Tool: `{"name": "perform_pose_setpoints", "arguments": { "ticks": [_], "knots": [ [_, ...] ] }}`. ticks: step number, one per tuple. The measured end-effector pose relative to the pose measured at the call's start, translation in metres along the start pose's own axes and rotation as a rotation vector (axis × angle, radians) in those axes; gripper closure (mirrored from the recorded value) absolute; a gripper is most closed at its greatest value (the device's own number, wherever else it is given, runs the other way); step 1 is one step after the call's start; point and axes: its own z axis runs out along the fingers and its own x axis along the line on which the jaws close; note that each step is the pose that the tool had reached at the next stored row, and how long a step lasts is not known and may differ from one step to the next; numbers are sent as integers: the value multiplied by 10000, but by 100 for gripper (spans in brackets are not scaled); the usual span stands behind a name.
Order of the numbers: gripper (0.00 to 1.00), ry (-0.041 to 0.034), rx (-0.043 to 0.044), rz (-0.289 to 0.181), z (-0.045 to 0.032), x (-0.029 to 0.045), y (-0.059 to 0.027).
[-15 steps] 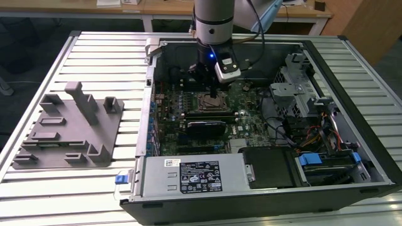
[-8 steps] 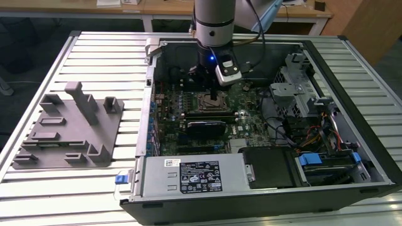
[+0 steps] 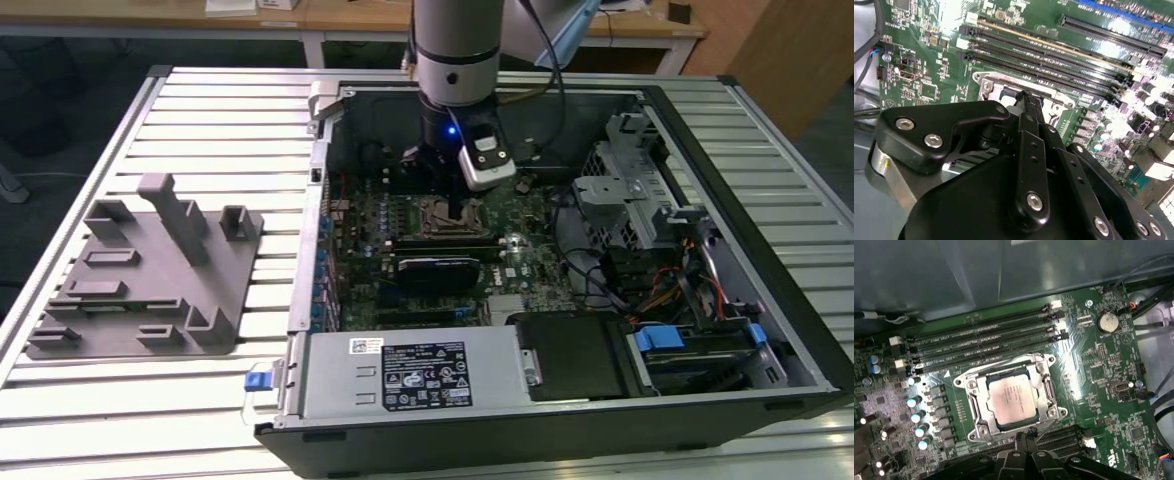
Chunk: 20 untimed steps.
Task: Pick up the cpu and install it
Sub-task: 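Install the second cpu locking lever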
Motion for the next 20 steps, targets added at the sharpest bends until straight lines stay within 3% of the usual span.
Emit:
{"name": "perform_pose_setpoints", "arguments": {
  "ticks": [14,20],
  "knots": [
    [89,0,-1,-26,7,-36,-140],
    [89,-9,-71,-774,17,-36,-147]
  ]
}}
